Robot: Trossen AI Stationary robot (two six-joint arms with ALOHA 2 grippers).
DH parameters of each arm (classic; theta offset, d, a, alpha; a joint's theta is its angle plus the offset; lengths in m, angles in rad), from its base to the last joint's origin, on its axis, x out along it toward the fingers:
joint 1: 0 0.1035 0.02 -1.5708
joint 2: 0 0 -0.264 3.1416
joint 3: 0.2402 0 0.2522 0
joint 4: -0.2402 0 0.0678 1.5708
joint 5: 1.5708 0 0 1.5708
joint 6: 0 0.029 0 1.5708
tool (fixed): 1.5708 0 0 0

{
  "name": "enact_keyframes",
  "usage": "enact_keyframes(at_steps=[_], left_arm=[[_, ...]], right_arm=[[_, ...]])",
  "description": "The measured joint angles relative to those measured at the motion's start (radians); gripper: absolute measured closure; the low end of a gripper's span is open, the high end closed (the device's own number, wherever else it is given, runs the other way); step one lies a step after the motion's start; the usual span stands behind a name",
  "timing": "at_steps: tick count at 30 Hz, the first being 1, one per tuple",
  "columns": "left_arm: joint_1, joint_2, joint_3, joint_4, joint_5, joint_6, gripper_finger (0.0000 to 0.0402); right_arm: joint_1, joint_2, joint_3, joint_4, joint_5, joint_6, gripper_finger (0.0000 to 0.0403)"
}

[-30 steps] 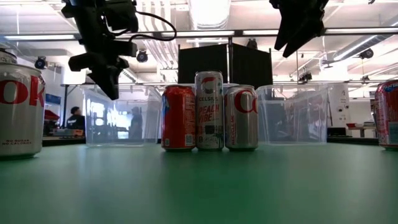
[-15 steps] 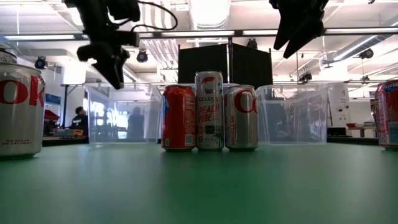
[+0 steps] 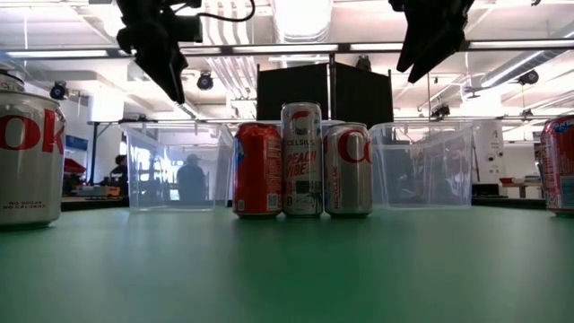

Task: Sort soda cans
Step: Adjust the left transparent bin

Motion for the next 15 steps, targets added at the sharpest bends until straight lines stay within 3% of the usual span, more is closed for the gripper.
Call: enact_keyframes(at_steps=[7, 15], left_arm=[[0.003, -0.025, -0.009, 0.047, 0.015, -0.051, 0.0219], [0.015, -0.093, -0.090, 0.150, 0.019, -0.139, 0.0208]], right_arm=[[0.025, -0.001, 0.000, -0.001, 0.000, -0.056, 0.0039], [0.128, -0.026, -0.003, -0.002, -0.026, -0.059, 0.0039]])
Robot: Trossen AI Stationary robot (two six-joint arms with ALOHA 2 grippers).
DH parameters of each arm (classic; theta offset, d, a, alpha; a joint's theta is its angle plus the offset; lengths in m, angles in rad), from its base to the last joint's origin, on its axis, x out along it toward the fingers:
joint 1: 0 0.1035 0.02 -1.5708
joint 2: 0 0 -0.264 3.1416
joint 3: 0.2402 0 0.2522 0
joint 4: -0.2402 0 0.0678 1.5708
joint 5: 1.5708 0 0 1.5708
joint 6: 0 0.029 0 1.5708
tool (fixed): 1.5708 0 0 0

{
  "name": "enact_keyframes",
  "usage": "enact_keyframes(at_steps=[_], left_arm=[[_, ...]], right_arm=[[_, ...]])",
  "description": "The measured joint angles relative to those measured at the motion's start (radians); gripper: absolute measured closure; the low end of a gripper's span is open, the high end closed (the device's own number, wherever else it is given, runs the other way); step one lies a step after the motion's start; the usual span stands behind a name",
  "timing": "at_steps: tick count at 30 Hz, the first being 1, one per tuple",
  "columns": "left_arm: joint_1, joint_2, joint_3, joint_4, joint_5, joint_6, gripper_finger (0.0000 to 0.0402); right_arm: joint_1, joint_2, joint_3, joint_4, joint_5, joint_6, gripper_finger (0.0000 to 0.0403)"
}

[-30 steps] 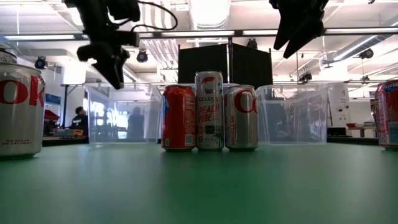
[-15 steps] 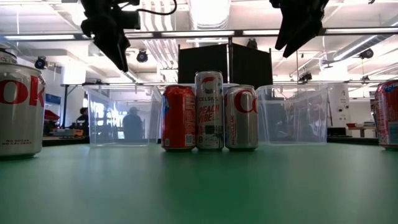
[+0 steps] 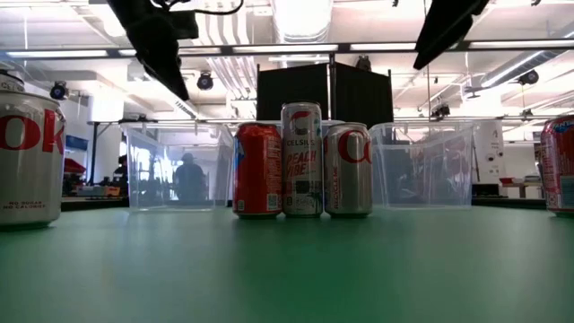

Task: Sort soda cans
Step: Adjust the left transparent bin

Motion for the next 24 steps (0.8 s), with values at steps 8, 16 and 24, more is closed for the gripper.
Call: enact_keyframes(at_steps=[8, 16, 24], left_arm=[[0.002, 0.001, -0.022, 0.037, 0.023, -0.019, 0.0183], [0.009, 0.093, -0.059, 0.037, 0.046, 0.083, 0.0185], [0.016, 0.144, -0.067, 0.026, 0.054, 0.131, 0.0243]], right_arm=[[0.030, -0.007, -0.010, 0.002, 0.000, 0.032, 0.0039], [0.029, -0.006, -0.081, 0.014, 0.000, 0.076, 0.0039], [0.029, -0.004, -0.121, 0.023, 0.000, 0.128, 0.0039]])
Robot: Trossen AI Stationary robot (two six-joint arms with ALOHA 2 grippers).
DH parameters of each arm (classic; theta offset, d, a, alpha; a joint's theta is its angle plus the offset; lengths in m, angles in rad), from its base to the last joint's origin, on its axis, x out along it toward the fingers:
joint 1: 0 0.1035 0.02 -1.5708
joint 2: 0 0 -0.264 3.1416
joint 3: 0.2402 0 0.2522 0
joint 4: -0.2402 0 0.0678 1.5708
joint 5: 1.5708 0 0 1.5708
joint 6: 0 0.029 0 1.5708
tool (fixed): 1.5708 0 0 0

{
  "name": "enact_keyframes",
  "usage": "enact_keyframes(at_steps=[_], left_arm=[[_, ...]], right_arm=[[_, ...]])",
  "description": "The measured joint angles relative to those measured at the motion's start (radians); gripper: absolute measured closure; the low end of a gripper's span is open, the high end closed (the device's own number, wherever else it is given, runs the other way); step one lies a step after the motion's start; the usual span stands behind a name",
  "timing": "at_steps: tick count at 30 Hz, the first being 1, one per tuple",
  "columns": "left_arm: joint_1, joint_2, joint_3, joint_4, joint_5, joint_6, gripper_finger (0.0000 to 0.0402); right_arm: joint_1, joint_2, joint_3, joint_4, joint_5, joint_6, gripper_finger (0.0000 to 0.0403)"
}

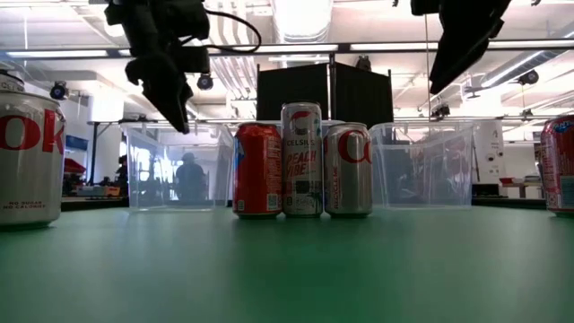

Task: Sort soda cans
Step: Adjust the left transparent bin

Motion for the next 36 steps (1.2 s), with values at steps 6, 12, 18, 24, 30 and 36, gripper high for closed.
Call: enact_keyframes(at_steps=[6, 12, 18, 24, 30, 36], left_arm=[[0.000, -0.011, 0.000, -0.092, 0.050, 0.064, 0.0324], [0.002, -0.016, 0.000, -0.015, 0.041, 0.047, 0.0360], [0.003, -0.016, 0.000, 0.002, 0.043, 0.057, 0.0363], [0.005, -0.018, -0.019, -0.046, 0.031, 0.097, 0.0363], [0.005, -0.019, -0.020, -0.042, -0.027, 0.112, 0.0364], [0.006, -0.020, -0.021, -0.044, -0.030, 0.124, 0.0359]], right_arm=[[0.000, 0.001, 0.016, 0.016, 0.000, 0.000, 0.0039], [0.000, 0.002, 0.057, 0.031, 0.000, 0.000, 0.0039], [0.000, 0.002, 0.068, 0.095, 0.000, -0.011, 0.0039], [0.000, 0.002, 0.068, 0.092, 0.000, -0.012, 0.0039], [0.000, 0.005, 0.068, 0.092, 0.000, -0.015, 0.0039], [0.000, 0.005, 0.068, 0.092, 0.000, -0.016, 0.0039]])
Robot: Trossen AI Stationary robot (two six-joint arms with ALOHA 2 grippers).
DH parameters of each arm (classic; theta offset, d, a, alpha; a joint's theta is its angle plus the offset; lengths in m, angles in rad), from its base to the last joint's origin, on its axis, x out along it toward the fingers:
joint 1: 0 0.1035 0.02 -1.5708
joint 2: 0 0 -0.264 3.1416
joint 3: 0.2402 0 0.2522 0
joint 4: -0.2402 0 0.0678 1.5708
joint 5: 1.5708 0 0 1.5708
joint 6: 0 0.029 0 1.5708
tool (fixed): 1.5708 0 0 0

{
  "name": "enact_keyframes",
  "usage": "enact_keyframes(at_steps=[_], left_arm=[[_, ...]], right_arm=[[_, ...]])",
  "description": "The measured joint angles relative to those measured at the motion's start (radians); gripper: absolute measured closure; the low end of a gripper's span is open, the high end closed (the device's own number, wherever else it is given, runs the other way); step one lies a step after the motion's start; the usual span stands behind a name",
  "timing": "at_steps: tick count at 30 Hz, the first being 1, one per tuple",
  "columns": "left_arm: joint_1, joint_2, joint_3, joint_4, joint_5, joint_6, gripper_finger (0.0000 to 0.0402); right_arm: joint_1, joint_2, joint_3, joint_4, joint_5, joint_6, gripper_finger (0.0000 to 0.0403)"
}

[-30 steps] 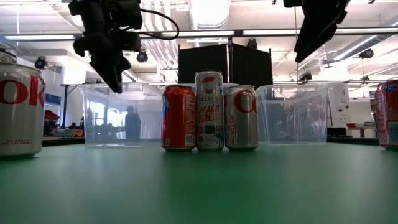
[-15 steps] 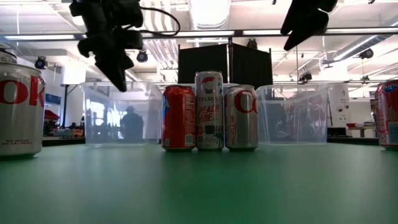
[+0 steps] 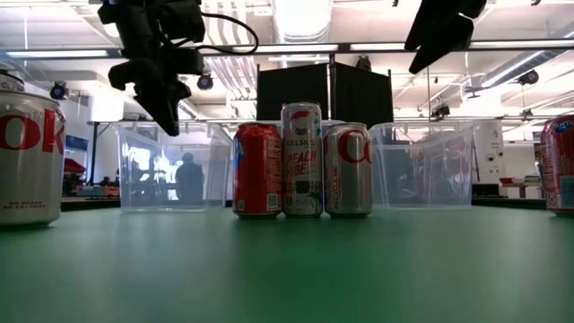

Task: Sort soda cans
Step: Adjust the left transparent bin, then put the top middle white-pink soda can into the right transparent bin

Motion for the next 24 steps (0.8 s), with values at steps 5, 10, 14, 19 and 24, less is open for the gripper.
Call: enact_keyframes(at_steps=[5, 10, 14, 19, 24], left_arm=[[0.001, 0.000, -0.002, -0.007, -0.008, 0.007, 0.0334], [0.001, -0.002, -0.002, -0.009, -0.009, 0.009, 0.0293], [0.001, -0.011, -0.002, -0.006, -0.009, 0.009, 0.0254], [0.001, -0.034, 0.045, -0.060, -0.007, -0.004, 0.0216], [0.001, -0.069, 0.173, -0.143, 0.055, -0.029, 0.0197]], right_arm=[[0.000, 0.000, 0.000, 0.000, 0.008, -0.032, 0.0039], [0.000, 0.000, 0.000, 0.002, 0.010, -0.051, 0.0039], [0.000, 0.009, -0.001, 0.053, 0.077, -0.068, 0.0039], [-0.008, 0.050, -0.038, 0.279, 0.148, -0.116, 0.0039], [-0.031, 0.154, -0.056, 0.506, 0.166, -0.111, 0.0039]])
